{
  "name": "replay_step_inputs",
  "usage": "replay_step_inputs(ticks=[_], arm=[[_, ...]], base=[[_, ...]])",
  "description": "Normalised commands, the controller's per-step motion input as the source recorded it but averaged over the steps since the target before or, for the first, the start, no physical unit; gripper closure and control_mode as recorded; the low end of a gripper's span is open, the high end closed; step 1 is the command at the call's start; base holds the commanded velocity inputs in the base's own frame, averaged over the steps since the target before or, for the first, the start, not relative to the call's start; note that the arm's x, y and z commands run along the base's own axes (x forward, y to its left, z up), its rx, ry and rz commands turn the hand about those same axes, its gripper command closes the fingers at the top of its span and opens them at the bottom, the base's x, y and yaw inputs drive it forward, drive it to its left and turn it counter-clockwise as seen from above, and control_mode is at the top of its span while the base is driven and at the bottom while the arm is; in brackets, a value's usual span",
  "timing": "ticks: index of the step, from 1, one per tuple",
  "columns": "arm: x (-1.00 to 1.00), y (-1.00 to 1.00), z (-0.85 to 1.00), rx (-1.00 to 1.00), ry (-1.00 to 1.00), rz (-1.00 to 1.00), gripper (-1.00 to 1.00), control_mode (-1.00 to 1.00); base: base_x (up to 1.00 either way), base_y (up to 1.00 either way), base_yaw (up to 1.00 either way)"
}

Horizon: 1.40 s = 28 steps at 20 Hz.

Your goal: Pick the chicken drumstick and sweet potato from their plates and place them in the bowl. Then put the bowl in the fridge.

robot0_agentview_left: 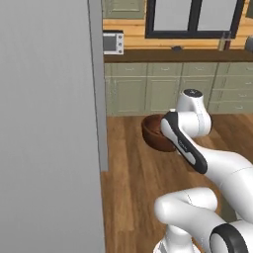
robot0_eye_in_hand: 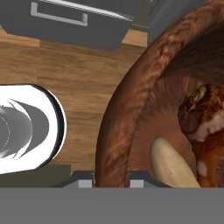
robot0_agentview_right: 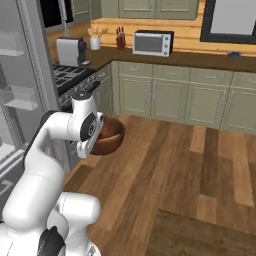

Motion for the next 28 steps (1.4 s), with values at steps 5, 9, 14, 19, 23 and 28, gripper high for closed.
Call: replay_step_inputs(ticks=[5,9,14,19,23,28], arm=[[0.00,0.00,0.00,0.00,0.00,0.00,1.00,1.00],[0.00,0.00,0.00,0.00,0.00,0.00,1.00,1.00],[0.00,0.00,0.00,0.00,0.00,0.00,1.00,1.00],[0.00,0.00,0.00,0.00,0.00,0.00,1.00,1.00],[0.00,0.00,0.00,0.00,0.00,0.00,1.00,1.00],[0.00,0.00,0.00,0.00,0.00,0.00,1.00,1.00]], base=[[0.24,-0.09,0.34],[0.49,0.00,0.33],[0.82,0.00,0.21],[-0.22,0.00,0.35],[-0.27,0.00,0.38],[-0.02,0.00,0.37]])
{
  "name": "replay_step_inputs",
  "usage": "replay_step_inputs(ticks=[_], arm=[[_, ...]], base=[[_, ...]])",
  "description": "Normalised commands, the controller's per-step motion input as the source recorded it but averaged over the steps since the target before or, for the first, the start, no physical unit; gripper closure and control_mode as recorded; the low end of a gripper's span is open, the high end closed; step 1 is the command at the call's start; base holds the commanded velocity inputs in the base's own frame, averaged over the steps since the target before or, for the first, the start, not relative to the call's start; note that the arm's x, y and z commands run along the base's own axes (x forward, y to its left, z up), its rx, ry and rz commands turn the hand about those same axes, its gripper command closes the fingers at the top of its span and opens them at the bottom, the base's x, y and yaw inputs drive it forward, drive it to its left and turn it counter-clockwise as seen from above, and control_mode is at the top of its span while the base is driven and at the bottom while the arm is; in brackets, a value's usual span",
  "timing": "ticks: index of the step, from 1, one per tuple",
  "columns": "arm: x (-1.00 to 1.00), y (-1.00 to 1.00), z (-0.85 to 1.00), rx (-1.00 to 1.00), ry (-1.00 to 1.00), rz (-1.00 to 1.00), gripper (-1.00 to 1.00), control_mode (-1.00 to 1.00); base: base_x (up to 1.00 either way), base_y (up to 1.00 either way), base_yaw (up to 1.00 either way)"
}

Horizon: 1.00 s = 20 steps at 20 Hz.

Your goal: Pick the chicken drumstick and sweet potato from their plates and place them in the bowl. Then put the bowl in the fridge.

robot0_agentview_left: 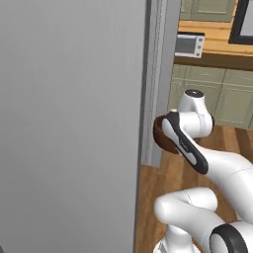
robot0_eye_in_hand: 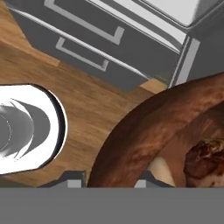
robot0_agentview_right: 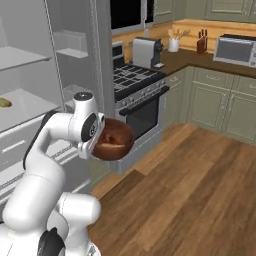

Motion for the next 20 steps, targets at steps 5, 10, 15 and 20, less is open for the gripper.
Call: replay_step_inputs(ticks=[5,10,15,20], arm=[[0.00,0.00,0.00,0.00,0.00,0.00,1.00,1.00],[0.00,0.00,0.00,0.00,0.00,0.00,1.00,1.00],[0.00,0.00,0.00,0.00,0.00,0.00,1.00,1.00],[0.00,0.00,0.00,0.00,0.00,0.00,1.00,1.00]], base=[[-0.47,-0.06,0.25],[-0.43,0.01,0.15],[0.02,0.05,0.28],[0.46,-0.14,0.40]])
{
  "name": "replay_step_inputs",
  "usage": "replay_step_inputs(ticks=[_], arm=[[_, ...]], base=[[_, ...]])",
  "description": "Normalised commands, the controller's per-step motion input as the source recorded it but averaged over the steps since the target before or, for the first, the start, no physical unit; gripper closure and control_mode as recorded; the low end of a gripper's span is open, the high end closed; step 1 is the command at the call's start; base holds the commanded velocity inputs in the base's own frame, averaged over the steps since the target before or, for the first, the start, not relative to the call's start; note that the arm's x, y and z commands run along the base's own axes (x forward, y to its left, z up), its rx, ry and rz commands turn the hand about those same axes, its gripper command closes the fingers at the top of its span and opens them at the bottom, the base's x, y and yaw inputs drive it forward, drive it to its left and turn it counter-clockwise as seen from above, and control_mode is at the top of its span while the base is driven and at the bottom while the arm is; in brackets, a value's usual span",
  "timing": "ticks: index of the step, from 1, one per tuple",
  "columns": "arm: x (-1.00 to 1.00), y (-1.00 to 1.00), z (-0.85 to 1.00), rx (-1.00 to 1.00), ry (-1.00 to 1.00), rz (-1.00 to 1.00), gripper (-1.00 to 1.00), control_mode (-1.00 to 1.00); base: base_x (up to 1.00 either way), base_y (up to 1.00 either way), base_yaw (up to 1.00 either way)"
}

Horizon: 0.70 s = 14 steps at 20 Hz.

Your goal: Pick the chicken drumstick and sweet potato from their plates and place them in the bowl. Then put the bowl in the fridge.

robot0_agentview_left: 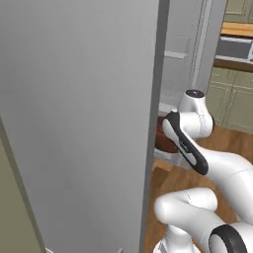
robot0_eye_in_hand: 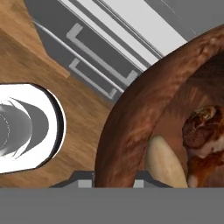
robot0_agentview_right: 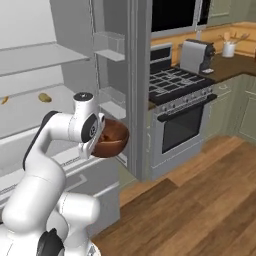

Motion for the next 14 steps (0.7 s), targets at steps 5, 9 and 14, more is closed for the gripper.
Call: replay_step_inputs(ticks=[5,9,14], arm=[[0.00,0.00,0.00,0.00,0.00,0.00,1.00,1.00],[0.00,0.00,0.00,0.00,0.00,0.00,1.00,1.00],[0.00,0.00,0.00,0.00,0.00,0.00,1.00,1.00]], base=[[0.37,-0.06,0.39],[0.58,-0.16,0.37],[0.48,-0.41,0.34]])
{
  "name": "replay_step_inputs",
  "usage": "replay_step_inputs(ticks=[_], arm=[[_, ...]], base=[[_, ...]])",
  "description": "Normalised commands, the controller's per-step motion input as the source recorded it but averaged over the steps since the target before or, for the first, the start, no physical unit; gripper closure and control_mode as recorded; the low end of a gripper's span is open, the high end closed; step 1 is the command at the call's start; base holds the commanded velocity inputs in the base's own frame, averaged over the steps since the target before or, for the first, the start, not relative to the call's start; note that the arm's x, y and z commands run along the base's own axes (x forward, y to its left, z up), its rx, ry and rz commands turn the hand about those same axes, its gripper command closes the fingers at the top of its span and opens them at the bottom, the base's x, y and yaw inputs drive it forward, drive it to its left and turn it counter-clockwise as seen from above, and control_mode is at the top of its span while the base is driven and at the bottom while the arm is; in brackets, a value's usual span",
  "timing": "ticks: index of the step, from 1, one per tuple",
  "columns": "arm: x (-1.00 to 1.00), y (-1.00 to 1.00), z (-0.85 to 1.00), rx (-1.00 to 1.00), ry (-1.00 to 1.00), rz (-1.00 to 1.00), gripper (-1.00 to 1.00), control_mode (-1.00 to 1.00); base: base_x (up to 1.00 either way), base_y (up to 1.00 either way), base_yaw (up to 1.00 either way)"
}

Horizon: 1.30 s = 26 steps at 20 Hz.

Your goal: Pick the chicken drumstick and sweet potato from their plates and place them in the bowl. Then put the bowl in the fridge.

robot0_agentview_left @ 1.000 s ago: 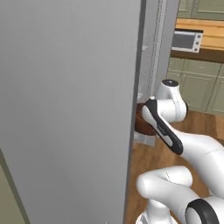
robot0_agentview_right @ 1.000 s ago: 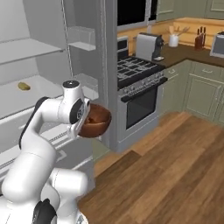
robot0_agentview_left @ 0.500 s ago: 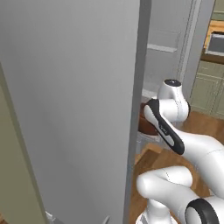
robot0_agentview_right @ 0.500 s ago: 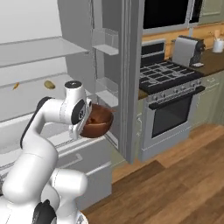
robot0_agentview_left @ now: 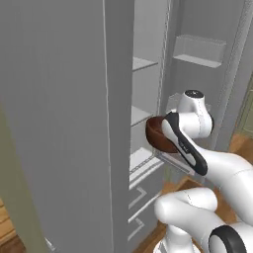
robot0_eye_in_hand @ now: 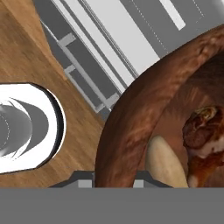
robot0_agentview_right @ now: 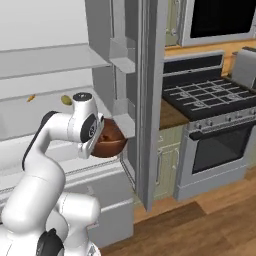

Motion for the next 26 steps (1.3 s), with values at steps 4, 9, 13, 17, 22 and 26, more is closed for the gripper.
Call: replay_step_inputs(ticks=[4,9,13,17,22,26], arm=[[0.00,0.00,0.00,0.00,0.00,0.00,1.00,1.00],[0.00,0.00,0.00,0.00,0.00,0.00,1.00,1.00],[0.00,0.00,0.00,0.00,0.00,0.00,1.00,1.00],[0.00,0.00,0.00,0.00,0.00,0.00,1.00,1.00],[0.00,0.00,0.00,0.00,0.00,0.00,1.00,1.00],[0.00,0.00,0.00,0.00,0.00,0.00,1.00,1.00]], base=[[-0.24,-0.42,0.47],[-0.11,-0.06,0.53],[0.00,-0.32,0.47],[-0.03,-0.32,0.48],[0.00,-0.45,0.41],[0.11,-0.19,0.15]])
